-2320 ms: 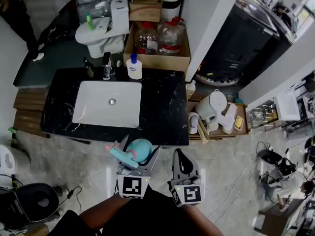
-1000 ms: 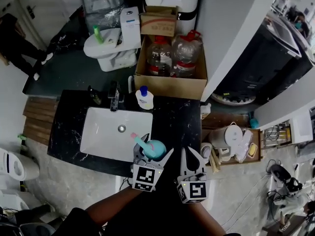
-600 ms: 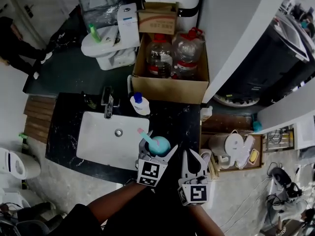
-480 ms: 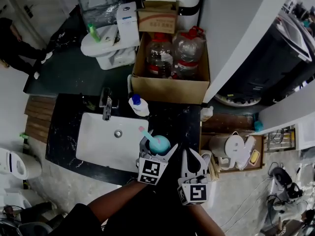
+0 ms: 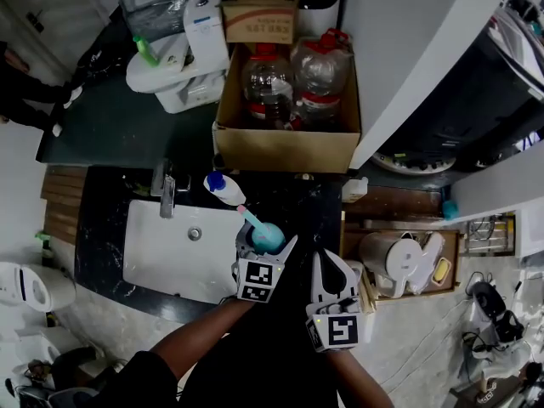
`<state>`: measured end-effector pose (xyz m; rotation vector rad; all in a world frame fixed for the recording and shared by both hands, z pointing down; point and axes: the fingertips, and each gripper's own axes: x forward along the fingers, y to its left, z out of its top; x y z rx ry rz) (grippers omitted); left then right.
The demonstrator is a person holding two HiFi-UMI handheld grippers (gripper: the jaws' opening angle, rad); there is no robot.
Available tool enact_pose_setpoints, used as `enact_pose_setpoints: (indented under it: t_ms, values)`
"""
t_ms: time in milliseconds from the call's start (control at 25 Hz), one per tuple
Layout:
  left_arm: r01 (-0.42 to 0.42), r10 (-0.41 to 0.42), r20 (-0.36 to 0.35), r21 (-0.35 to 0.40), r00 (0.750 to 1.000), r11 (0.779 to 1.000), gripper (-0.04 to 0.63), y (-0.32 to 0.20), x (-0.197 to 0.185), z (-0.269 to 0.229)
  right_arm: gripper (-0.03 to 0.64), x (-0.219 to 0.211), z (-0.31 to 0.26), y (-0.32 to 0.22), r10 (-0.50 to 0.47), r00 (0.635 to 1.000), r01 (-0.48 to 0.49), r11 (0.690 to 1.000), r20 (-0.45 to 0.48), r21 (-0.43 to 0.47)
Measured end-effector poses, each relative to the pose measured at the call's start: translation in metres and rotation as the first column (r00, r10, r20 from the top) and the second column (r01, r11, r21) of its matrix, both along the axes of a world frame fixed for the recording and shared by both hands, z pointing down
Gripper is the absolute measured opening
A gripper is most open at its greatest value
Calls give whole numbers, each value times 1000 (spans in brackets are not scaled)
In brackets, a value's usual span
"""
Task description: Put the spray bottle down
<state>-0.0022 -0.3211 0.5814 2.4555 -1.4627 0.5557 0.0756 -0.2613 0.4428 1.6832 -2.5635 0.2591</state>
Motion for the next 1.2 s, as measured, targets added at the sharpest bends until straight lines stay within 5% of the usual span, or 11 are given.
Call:
enact_pose_setpoints:
  t_ms: [920, 1200]
  values:
    - [35, -35, 13, 27, 999, 999, 434, -43, 22, 50, 15, 23, 31, -39, 7, 999, -3, 995, 43, -97]
    - [-36, 33, 50, 50, 998, 998, 436, -37, 30, 54, 15, 25, 32, -40, -9, 1000, 11, 996, 24, -89]
